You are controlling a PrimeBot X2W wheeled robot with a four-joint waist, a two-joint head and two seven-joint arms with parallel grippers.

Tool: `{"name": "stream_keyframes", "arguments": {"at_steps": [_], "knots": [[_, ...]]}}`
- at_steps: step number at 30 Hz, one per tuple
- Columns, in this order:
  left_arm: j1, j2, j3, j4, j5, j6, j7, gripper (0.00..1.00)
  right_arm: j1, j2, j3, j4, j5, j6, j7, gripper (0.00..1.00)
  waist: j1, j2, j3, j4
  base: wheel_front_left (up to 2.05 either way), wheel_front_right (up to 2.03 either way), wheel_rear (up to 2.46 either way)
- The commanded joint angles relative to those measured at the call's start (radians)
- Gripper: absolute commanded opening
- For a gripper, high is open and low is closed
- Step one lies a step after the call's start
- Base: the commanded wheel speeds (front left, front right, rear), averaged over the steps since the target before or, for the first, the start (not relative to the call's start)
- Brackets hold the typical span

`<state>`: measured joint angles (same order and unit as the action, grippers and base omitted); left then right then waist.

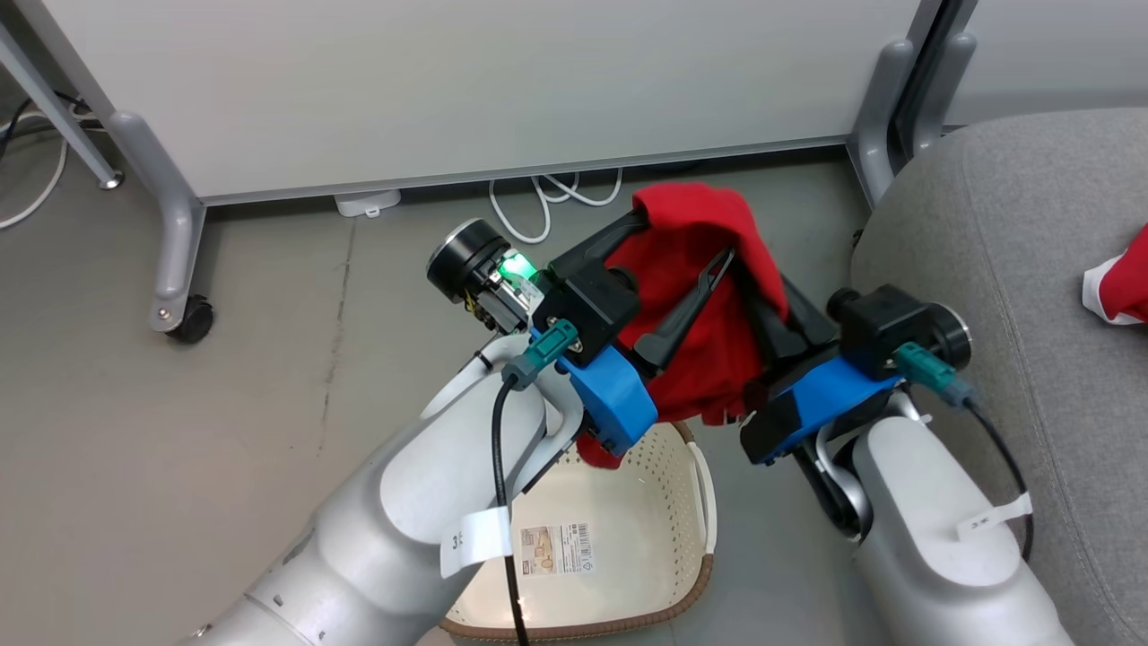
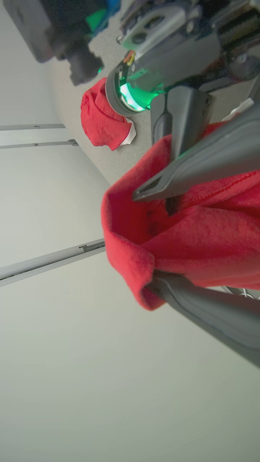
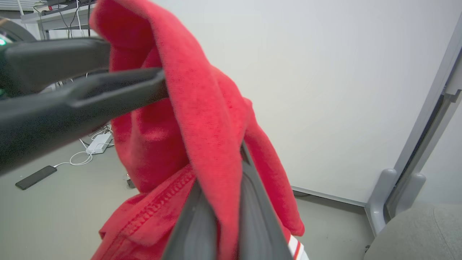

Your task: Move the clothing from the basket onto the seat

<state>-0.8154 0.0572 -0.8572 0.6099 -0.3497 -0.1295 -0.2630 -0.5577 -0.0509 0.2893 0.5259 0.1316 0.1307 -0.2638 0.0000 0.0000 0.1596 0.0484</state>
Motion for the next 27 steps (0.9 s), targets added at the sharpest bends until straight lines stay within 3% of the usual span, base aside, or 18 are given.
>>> {"name": "stream_keyframes", "arguments": {"at_steps": [1, 9, 27], "knots": [[0.016, 0.003, 0.003, 0.003, 0.005, -0.001, -0.003, 1.00, 0.001, 0.001, -0.016, -0.014, 0.015, 0.000, -0.001, 0.00, 0.0000, 0.0000, 0.005, -0.005, 0.00, 0.00, 0.00], [0.038, 0.011, 0.009, -0.022, 0.019, -0.001, -0.003, 1.00, -0.012, 0.001, -0.123, -0.077, -0.003, 0.000, -0.001, 0.00, 0.0000, 0.0000, 0.050, -0.062, 0.00, 0.00, 0.00], [0.074, 0.030, -0.042, -0.092, 0.048, -0.001, -0.003, 1.00, 0.100, -0.018, -0.369, -0.258, -0.040, 0.000, -0.001, 0.00, 0.0000, 0.0000, 0.145, -0.273, 0.00, 0.00, 0.00]]}}
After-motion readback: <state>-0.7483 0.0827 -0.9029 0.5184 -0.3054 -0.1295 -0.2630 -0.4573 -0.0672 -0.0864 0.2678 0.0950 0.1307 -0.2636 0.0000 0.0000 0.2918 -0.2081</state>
